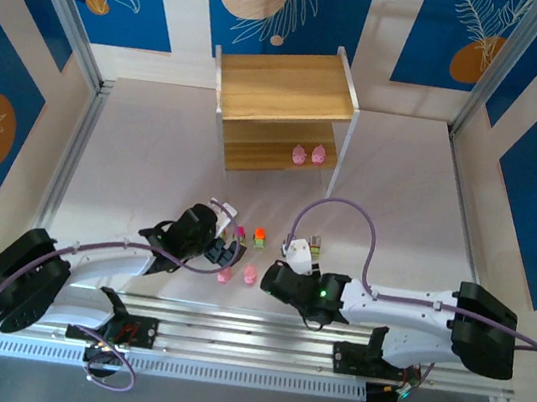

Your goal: Place and organize the plastic toys onto the shelf

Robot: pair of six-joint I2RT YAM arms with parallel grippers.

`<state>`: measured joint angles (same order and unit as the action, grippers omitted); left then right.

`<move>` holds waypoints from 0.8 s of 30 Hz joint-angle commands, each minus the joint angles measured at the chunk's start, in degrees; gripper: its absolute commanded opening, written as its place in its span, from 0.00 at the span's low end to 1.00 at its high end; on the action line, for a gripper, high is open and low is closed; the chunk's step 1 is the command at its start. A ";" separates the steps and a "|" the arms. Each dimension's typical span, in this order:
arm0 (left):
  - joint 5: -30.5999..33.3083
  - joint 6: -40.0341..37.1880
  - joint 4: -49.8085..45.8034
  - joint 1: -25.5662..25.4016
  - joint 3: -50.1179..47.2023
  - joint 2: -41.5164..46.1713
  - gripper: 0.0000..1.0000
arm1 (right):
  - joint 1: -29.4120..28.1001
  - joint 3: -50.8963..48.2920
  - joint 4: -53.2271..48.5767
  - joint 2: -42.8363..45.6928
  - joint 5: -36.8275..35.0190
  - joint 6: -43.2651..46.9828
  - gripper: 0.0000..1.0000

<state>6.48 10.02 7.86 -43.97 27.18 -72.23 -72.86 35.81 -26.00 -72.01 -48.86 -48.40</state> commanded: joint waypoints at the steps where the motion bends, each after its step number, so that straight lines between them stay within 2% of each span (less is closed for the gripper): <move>1: 0.42 0.22 -0.74 0.63 1.47 0.09 1.00 | 0.20 -0.32 1.74 -1.15 0.55 -1.56 0.60; 24: 0.28 0.11 -0.91 0.57 1.40 0.24 1.00 | 2.32 0.21 7.94 -8.71 4.29 -2.16 0.61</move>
<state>6.46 10.02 7.86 -43.99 27.18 -72.23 -71.02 35.83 -19.03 -79.85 -44.95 -48.86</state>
